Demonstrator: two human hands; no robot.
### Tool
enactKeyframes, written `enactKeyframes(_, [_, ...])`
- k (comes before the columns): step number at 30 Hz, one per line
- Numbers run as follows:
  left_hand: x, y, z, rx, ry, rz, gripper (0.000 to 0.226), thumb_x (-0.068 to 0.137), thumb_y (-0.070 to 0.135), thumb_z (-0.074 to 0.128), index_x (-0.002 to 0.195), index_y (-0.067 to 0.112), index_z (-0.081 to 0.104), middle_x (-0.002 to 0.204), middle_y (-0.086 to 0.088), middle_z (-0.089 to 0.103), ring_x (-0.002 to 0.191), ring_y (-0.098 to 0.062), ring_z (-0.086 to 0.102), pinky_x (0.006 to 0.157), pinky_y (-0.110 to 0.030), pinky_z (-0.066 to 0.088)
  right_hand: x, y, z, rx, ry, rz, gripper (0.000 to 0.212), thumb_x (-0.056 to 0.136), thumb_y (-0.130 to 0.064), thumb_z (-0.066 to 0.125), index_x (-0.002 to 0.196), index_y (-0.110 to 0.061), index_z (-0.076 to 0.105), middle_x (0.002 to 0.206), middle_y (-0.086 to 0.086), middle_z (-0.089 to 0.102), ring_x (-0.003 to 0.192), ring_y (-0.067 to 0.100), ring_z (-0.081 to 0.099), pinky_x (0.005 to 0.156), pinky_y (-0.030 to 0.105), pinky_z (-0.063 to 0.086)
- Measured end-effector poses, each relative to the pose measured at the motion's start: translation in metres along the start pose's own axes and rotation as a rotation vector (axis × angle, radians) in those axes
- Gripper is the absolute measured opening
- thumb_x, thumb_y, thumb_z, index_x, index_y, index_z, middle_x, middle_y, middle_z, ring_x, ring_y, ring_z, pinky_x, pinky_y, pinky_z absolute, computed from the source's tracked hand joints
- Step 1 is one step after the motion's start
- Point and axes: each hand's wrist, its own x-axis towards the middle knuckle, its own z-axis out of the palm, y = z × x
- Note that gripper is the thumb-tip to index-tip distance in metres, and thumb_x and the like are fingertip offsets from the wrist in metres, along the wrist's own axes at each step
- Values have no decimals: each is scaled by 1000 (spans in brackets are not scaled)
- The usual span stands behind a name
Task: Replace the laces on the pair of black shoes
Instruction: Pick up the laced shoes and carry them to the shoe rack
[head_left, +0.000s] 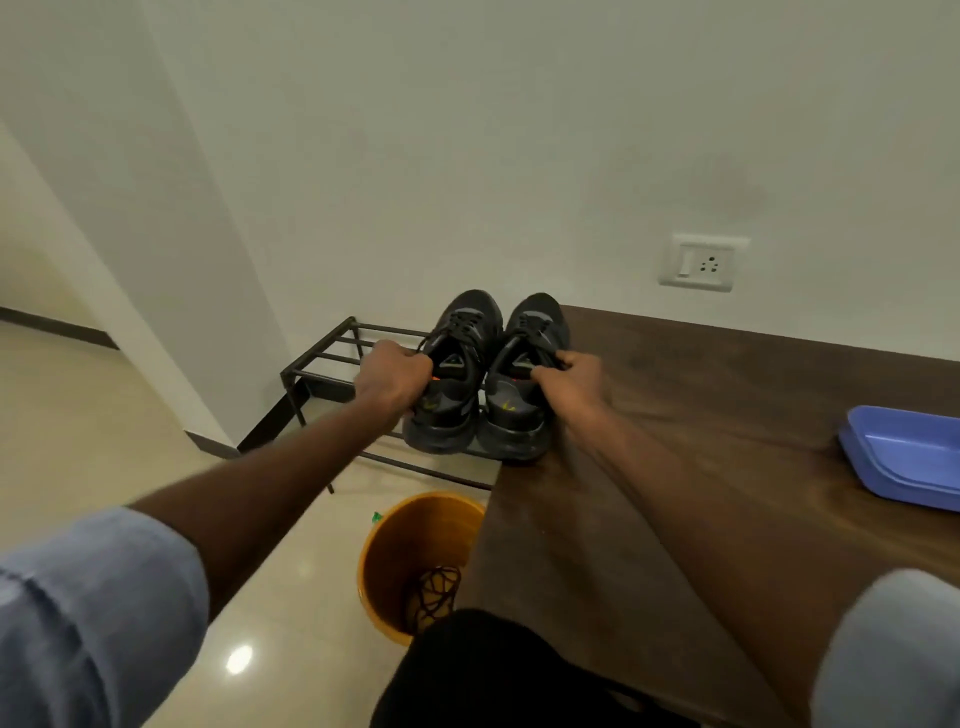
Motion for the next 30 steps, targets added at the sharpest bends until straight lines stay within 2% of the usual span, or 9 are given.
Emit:
enactKeyframes(6, [94,-49,5,-104,-28,-102,22,85,19,56,83,8,74,83,-14,76,76,-32,75,70,-52,65,75,6,96,-14,-128,42,42,83,-14,72,125,-15,72,104,9,74,93,27,70,87,41,62])
enactKeyframes(10, [131,-59,28,-79,-17,-145,23,83,22,57,86,5,72,82,-16,73,68,-34,74,58,-49,65,125,31,126,-49,-183,115,44,75,-17,70,119,-12,70,103,13,73,91,32,71,84,46,63])
enactKeyframes(14, [168,-63,55,-97,-54,-179,18,88,15,57,90,1,68,89,-20,71,77,-37,73,62,-52,65,154,34,145,-68,-177,116,40,81,-10,63,121,-7,66,108,17,69,95,36,68,84,45,62])
enactKeyframes(18, [191,-71,76,-141,-132,-203,20,91,9,56,103,-3,65,98,-22,71,85,-39,72,63,-46,64,156,44,149,-151,-191,108,32,91,-7,58,123,-5,61,113,18,66,92,30,62,59,28,46])
enactKeyframes(21, [197,-82,83,-163,-170,-214,34,93,13,53,119,-3,65,113,-22,70,96,-43,72,65,-43,63,154,54,150,-163,-198,78,35,92,-11,59,127,-10,58,115,15,65,98,29,62,73,35,55])
enactKeyframes(23, [195,-88,83,-223,-174,-237,31,96,13,52,117,-4,66,110,-22,72,89,-38,72,57,-37,60,153,54,149,-157,-208,72,38,93,-11,59,131,-11,57,117,14,65,103,30,63,84,39,57])
enactKeyframes(25, [192,-90,81,-299,-180,-243,25,99,18,57,113,0,67,101,-19,73,85,-32,71,56,-35,59,153,53,150,-132,-225,72,38,93,-10,60,131,-11,58,118,14,65,105,30,62,86,38,56])
enactKeyframes(28, [182,-90,76,-379,-264,-215,26,101,31,62,110,8,70,99,-10,75,98,-29,72,75,-41,61,148,49,149,-130,-254,83,38,93,-11,62,130,-10,56,116,13,64,102,29,61,80,36,52])
enactKeyframes(30, [174,-91,74,-373,-304,-221,24,100,30,64,110,10,69,98,-7,75,90,-23,71,66,-34,59,147,49,149,-144,-257,90,38,93,-11,62,130,-10,53,115,13,62,102,29,60,80,37,52])
